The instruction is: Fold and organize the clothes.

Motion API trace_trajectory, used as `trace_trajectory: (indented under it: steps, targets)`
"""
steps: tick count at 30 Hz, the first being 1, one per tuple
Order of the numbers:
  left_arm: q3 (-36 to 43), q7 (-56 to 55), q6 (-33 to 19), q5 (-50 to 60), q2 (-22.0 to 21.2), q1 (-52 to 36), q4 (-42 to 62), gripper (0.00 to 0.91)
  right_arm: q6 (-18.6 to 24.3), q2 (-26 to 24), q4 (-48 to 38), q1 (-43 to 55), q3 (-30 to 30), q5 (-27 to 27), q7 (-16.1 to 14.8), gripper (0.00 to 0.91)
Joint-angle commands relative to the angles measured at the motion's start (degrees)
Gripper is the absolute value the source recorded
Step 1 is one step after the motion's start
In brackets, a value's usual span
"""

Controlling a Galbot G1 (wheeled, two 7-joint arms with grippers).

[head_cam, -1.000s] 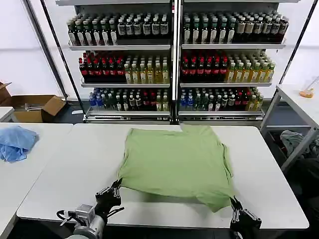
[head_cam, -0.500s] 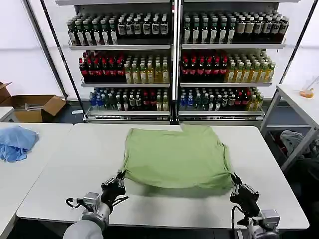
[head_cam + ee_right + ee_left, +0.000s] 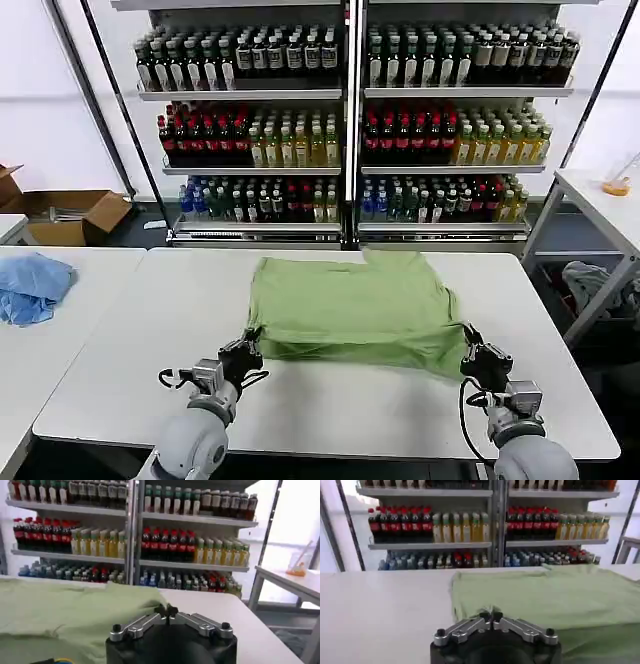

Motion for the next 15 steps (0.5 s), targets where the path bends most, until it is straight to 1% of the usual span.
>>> trace_trajectory:
  steps: [1, 4, 6, 7, 8, 9, 10, 15]
  targets:
    - [1.3, -0.3, -0.9, 3.3, -0.4, -4.1, 5.5, 0.02, -0.1, 0.3, -5.7, 4.4, -2.7, -1.8, -0.2, 0.0]
    - [1.7, -0.5, -1.2, 4.6, -0.6, -4.3, 6.4, 0.02, -0.1, 0.6, -6.6, 4.9, -3.8, -3.0, -0.6, 0.0]
    - [1.9, -0.5, -1.2, 4.9, -0.7, -4.1, 6.5, 0.05, -0.3, 0.8, -6.8, 4.9, -4.2, -3.3, -0.7, 0.0]
    - [1.9, -0.4, -1.1, 5.1, -0.8, -3.9, 6.5, 0.071, -1.4, 0.9, -7.0, 4.8, -4.5, -3.9, -1.0, 0.0]
    - [2.0, -0.4, -1.0, 5.2, -0.9, -3.7, 6.4, 0.322, -1.8, 1.0, -7.0, 4.8, -4.6, -4.5, -1.3, 0.232]
    - [2.0, -0.4, -0.9, 5.2, -0.9, -3.5, 6.3, 0.544, -2.2, 1.1, -7.0, 4.6, -4.7, -4.8, -1.6, 0.544]
    - [2.0, -0.4, -0.8, 5.2, -0.9, -3.4, 6.2, 0.907, -2.6, 1.1, -7.0, 4.5, -4.8, -5.0, -1.8, 0.907]
    - [1.4, -0.4, -0.8, 5.3, -1.0, -1.6, 4.7, 0.907, -2.4, 1.5, -5.3, 2.0, -3.4, -5.8, -2.7, 0.907]
